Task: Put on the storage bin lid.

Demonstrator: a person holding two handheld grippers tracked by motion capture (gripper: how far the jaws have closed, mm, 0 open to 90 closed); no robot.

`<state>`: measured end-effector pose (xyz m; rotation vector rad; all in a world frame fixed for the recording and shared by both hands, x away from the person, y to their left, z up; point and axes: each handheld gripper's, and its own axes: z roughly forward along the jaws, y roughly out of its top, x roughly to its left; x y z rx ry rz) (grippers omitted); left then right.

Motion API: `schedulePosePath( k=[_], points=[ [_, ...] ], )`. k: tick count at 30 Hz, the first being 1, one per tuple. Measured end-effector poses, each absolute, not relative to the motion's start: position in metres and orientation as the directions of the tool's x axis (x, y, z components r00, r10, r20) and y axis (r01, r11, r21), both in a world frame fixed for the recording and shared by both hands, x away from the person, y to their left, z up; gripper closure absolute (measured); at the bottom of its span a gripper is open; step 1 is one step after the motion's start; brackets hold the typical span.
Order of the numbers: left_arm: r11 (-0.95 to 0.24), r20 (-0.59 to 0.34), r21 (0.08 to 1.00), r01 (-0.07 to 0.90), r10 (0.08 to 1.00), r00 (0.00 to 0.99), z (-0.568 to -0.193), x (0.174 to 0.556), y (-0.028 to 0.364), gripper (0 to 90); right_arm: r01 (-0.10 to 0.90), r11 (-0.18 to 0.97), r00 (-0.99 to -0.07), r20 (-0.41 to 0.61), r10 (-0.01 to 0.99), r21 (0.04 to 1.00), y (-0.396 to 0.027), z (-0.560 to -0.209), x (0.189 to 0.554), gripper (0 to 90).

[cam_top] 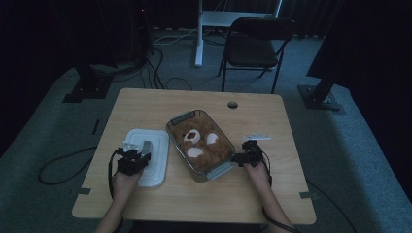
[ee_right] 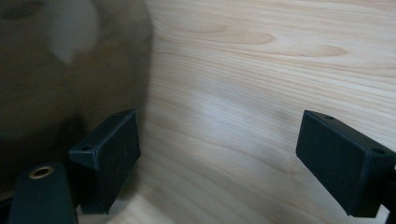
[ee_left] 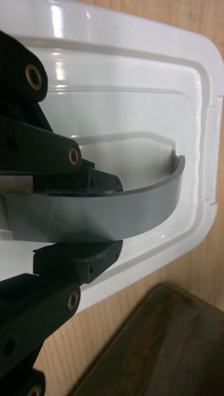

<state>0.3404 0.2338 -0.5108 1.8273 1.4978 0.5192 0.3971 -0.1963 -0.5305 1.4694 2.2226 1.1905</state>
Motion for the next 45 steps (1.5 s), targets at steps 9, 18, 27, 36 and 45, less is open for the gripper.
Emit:
schedulePosePath(
  k=[9,18,27,36,45],
  points=[
    [-0.071,-0.113,0.77,0.634,0.963,0.246,-0.488,0.334,0.242,69.2,0.654,0.169,-0.509,0.264,0.819,0.737,-0.196,-0.532,0.393,13.8],
    [-0.054,-0.121,0.8,0.598,0.961,0.25,-0.465,0.327,0.249,69.3,0.645,0.211,-0.558,0.263,0.787,0.735,-0.19,-0.533,0.388,13.8],
    [-0.052,-0.152,0.824,0.564,0.939,0.309,-0.438,0.317,0.252,69.4,0.614,0.267,-0.623,0.247,0.743,0.743,-0.175,-0.534,0.379,13.7],
    [-0.044,-0.164,0.847,0.531,0.927,0.338,-0.414,0.312,0.258,69.4,0.576,0.301,-0.652,0.204,0.73,0.76,-0.157,-0.534,0.367,12.9],
    [-0.038,-0.179,0.861,0.507,0.911,0.372,-0.402,0.308,0.253,69.5,0.554,0.35,-0.701,0.197,0.686,0.755,-0.13,-0.533,0.362,12.9]
  ],
)
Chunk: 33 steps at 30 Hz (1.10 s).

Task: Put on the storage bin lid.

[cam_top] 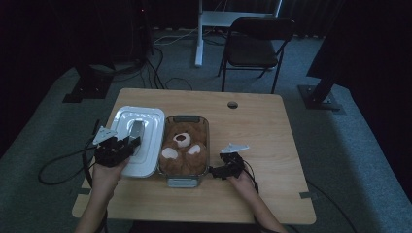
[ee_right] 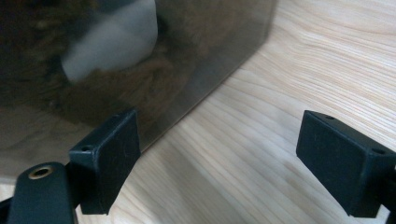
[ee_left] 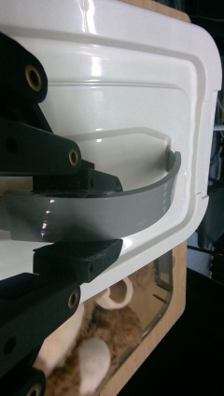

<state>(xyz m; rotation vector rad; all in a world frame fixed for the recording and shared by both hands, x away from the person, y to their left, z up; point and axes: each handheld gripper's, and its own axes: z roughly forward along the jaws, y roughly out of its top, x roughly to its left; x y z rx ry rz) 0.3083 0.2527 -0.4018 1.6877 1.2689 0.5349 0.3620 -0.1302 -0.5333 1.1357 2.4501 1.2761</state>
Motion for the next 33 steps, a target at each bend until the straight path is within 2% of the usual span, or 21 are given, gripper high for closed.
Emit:
schedulePosePath(
  k=[14,20,22,33],
  points=[
    [-0.088,-0.165,0.871,0.483,0.873,0.458,-0.388,0.307,0.231,69.5,0.526,0.39,-0.748,0.192,0.636,0.756,-0.092,-0.532,0.359,12.7],
    [-0.159,-0.17,0.864,0.477,0.801,0.574,-0.389,0.316,0.21,69.5,0.511,0.421,-0.771,0.184,0.609,0.749,-0.074,-0.532,0.357,12.6],
    [-0.154,-0.198,0.859,0.488,0.779,0.595,-0.391,0.32,0.205,69.5,0.509,0.421,-0.775,0.187,0.604,0.751,-0.073,-0.532,0.356,12.6],
    [-0.214,-0.181,0.833,0.51,0.766,0.617,-0.4,0.335,0.178,69.6,0.534,0.354,-0.728,0.206,0.653,0.768,-0.102,-0.53,0.358,12.5]
  ],
)
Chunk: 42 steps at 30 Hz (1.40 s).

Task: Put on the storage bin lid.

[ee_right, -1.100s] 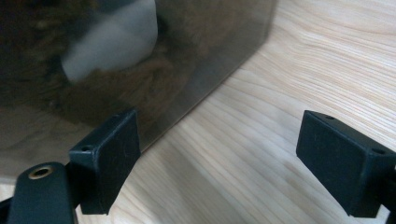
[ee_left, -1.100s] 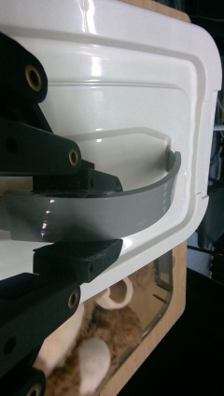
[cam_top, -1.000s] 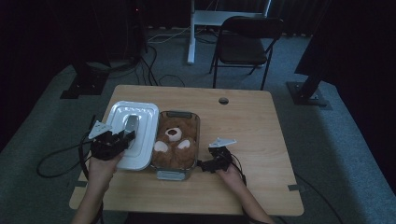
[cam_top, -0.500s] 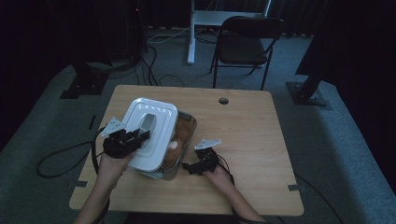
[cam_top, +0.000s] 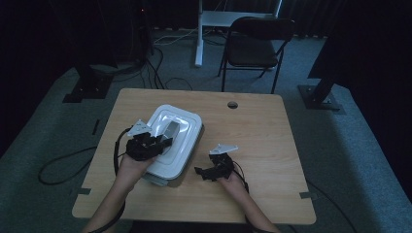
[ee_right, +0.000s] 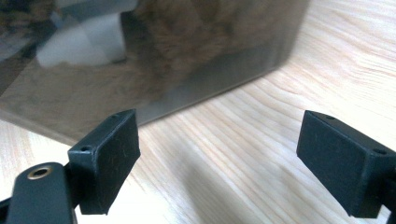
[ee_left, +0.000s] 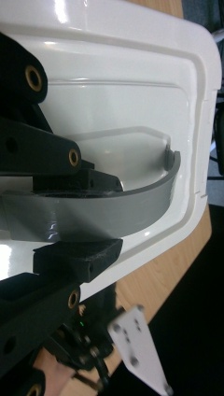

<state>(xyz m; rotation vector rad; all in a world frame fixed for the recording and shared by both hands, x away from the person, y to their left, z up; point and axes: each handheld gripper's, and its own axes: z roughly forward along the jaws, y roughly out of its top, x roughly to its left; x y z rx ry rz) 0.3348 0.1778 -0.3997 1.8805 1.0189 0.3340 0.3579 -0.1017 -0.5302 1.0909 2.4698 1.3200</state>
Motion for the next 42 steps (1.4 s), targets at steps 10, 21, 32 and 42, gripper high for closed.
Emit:
schedulePosePath(
  k=[10,21,32,42],
  points=[
    [-0.245,-0.19,0.808,0.536,0.752,0.631,-0.405,0.347,0.175,69.4,0.545,0.333,-0.711,0.214,0.67,0.769,-0.112,-0.532,0.358,12.6],
    [-0.236,-0.217,0.803,0.548,0.74,0.637,-0.409,0.352,0.177,69.3,0.553,0.328,-0.706,0.221,0.673,0.766,-0.112,-0.533,0.359,12.6],
    [-0.198,-0.237,0.803,0.562,0.759,0.606,-0.412,0.346,0.176,69.4,0.569,0.319,-0.695,0.235,0.68,0.758,-0.116,-0.536,0.361,12.6],
    [-0.199,-0.257,0.793,0.576,0.747,0.613,-0.42,0.347,0.176,69.4,0.581,0.311,-0.686,0.247,0.684,0.752,-0.118,-0.537,0.361,12.6]
  ],
)
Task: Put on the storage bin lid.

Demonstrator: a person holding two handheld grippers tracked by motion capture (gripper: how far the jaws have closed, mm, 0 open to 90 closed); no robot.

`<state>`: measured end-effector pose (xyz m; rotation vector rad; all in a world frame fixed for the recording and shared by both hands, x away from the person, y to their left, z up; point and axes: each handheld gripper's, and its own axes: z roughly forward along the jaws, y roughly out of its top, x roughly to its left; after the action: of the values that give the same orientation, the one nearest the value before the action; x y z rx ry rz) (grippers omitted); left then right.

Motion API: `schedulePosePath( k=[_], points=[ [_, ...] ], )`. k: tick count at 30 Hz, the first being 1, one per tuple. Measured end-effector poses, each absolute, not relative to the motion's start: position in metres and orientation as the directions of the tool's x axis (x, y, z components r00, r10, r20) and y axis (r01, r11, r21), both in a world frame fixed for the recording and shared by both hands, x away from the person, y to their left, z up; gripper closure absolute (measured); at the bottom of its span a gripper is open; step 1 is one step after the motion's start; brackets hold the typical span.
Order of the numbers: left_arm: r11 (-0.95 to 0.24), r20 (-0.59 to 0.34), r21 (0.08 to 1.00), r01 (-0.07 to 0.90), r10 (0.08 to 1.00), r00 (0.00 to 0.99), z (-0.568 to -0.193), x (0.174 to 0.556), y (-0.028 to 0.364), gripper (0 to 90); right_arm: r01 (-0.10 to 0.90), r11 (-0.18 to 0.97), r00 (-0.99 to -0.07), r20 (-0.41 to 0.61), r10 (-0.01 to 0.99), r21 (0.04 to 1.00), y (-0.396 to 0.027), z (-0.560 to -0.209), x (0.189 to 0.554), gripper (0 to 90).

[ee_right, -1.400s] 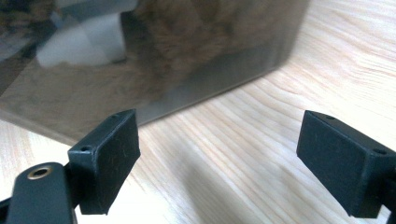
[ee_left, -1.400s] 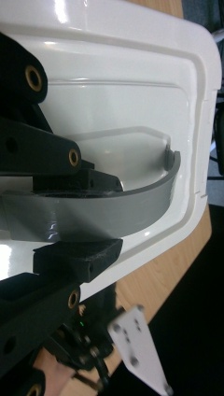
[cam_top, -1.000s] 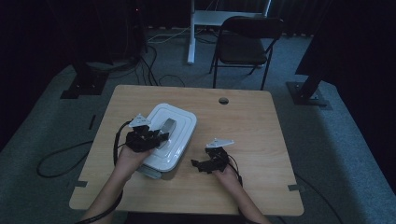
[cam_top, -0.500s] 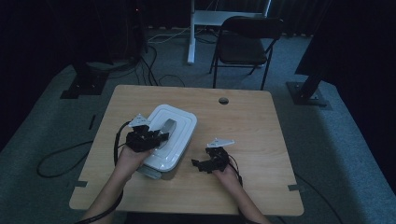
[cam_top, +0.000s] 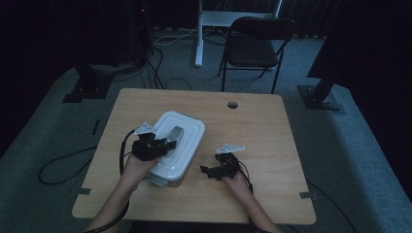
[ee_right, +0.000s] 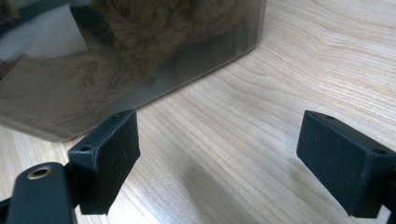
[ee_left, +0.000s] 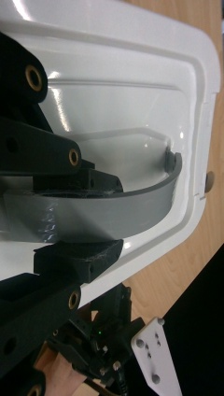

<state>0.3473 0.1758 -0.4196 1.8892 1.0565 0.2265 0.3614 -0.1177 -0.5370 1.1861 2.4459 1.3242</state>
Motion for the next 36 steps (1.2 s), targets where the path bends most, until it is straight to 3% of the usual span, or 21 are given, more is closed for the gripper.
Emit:
schedulePosePath(
  k=[9,12,16,17,19,21,23,32,33,36],
  points=[
    [-0.2,-0.247,0.786,0.585,0.765,0.594,-0.407,0.347,0.178,66.4,0.579,0.313,-0.688,0.246,0.682,0.753,-0.118,-0.536,0.363,12.5],
    [-0.179,-0.257,0.796,0.578,0.764,0.591,-0.402,0.345,0.182,59.5,0.578,0.31,-0.687,0.245,0.684,0.755,-0.12,-0.535,0.363,12.6],
    [-0.158,-0.247,0.815,0.557,0.775,0.582,-0.399,0.344,0.188,38.2,0.578,0.306,-0.684,0.245,0.687,0.757,-0.121,-0.535,0.363,12.6],
    [-0.149,-0.241,0.828,0.541,0.776,0.582,-0.399,0.344,0.193,38.2,0.579,0.303,-0.684,0.247,0.687,0.757,-0.121,-0.535,0.362,12.6],
    [-0.169,-0.228,0.834,0.526,0.761,0.607,-0.401,0.343,0.199,27.0,0.576,0.305,-0.685,0.245,0.686,0.758,-0.121,-0.535,0.362,12.6],
    [-0.195,-0.189,0.844,0.499,0.764,0.617,-0.402,0.341,0.203,25.3,0.576,0.307,-0.686,0.244,0.685,0.758,-0.121,-0.535,0.362,12.6],
    [-0.202,-0.18,0.844,0.497,0.766,0.617,-0.402,0.342,0.205,15.1,0.576,0.308,-0.687,0.244,0.684,0.758,-0.121,-0.535,0.362,12.6],
    [-0.121,-0.177,0.862,0.492,0.838,0.516,-0.405,0.345,0.239,8.5,0.582,0.304,-0.685,0.254,0.683,0.754,-0.122,-0.536,0.362,12.6],
    [-0.112,-0.187,0.856,0.504,0.843,0.505,-0.405,0.347,0.244,0.0,0.584,0.305,-0.686,0.256,0.681,0.752,-0.122,-0.536,0.362,12.6],
    [-0.078,-0.19,0.853,0.516,0.874,0.447,-0.409,0.352,0.258,0.3,0.586,0.307,-0.685,0.256,0.682,0.75,-0.123,-0.536,0.362,12.6]
  ],
)
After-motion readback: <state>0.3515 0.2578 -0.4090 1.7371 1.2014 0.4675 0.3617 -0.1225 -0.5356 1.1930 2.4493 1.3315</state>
